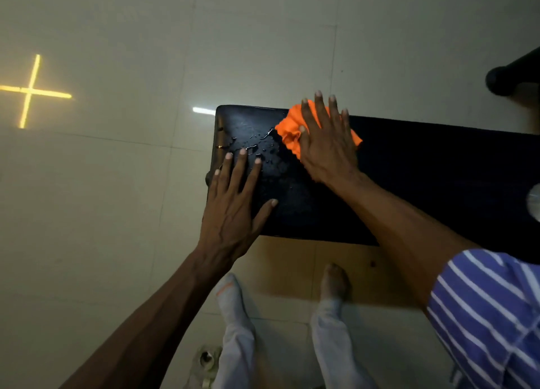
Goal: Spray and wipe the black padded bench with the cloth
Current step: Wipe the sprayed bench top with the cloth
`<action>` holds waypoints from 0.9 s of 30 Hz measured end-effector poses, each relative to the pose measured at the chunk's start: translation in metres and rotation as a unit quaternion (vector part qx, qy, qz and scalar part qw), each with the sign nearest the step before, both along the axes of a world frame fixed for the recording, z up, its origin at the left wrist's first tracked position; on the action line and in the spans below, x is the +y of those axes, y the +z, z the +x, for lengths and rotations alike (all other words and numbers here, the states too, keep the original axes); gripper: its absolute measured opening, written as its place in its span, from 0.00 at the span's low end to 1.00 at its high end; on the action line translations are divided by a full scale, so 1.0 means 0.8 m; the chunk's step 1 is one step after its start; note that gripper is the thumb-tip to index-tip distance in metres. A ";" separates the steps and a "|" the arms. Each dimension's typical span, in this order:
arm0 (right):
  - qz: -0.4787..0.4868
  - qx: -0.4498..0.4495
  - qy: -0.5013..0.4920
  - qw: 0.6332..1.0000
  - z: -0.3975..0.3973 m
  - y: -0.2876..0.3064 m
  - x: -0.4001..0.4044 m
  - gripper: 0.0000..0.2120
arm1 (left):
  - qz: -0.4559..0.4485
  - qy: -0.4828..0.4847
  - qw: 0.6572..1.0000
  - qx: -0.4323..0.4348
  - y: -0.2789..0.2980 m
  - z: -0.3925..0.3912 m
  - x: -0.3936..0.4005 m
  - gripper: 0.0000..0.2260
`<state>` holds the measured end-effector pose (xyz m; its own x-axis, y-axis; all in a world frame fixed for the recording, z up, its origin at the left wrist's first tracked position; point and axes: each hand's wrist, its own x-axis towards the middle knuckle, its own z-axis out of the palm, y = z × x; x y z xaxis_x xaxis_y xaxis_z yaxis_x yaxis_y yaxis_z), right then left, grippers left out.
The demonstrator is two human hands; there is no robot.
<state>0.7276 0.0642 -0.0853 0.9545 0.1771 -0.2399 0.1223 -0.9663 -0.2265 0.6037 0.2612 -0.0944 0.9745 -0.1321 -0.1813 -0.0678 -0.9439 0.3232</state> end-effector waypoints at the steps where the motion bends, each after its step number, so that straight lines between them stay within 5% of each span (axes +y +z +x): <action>1: 0.004 -0.005 -0.024 1.000 0.005 -0.003 0.020 0.28 | 0.000 -0.001 1.000 -0.003 -0.002 -0.003 0.002 0.35; 8: 0.014 0.005 0.164 0.986 -0.021 0.003 0.018 0.28 | -0.006 0.000 1.000 0.010 0.002 -0.013 0.004 0.34; 14: 0.014 -0.007 -0.004 1.000 0.013 -0.004 0.074 0.28 | -0.018 0.008 1.000 0.001 -0.001 -0.017 0.007 0.34; 21: 0.022 0.012 0.181 0.983 -0.030 0.000 0.049 0.28 | -0.031 0.009 0.999 -0.015 0.008 -0.031 0.020 0.32; 27: 0.030 -0.002 0.059 0.998 -0.002 -0.004 0.098 0.28 | -0.058 0.037 0.998 -0.009 0.015 -0.035 0.026 0.31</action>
<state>0.7258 0.1425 -0.0886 0.9273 0.3018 -0.2216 0.2351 -0.9300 -0.2827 0.5756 0.2824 -0.0824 0.9853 -0.0795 -0.1509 -0.0069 -0.9025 0.4307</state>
